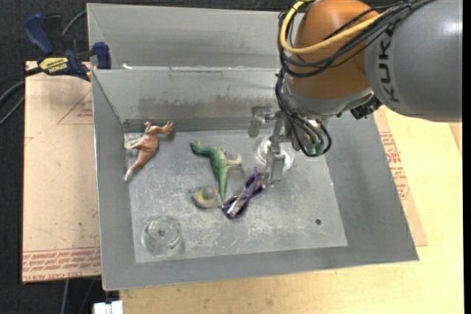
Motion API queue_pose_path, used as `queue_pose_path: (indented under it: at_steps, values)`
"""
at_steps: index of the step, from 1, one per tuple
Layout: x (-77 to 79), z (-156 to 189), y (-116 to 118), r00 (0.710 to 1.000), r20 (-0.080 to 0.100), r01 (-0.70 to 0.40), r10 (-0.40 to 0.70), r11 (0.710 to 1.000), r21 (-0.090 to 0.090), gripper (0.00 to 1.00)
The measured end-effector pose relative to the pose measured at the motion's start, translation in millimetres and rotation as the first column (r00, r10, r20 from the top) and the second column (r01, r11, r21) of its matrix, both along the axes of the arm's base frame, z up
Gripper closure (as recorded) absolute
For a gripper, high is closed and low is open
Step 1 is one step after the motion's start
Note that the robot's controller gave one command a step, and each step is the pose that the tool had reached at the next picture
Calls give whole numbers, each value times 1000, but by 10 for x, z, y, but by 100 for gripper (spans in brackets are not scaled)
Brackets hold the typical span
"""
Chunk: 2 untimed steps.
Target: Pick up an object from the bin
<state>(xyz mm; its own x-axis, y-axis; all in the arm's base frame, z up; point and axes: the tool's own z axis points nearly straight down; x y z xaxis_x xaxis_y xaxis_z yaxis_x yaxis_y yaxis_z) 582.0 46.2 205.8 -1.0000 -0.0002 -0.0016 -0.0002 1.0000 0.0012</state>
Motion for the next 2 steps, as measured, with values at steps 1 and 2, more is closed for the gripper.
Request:
queue_pose_path:
  at_steps: [1, 2]
  values:
    - [-238, -656, -234, 991, -2, -137, 137, 991, 1, 0]
    - [-193, -1181, -23, 980, -3, -199, 199, 980, 2, 0]
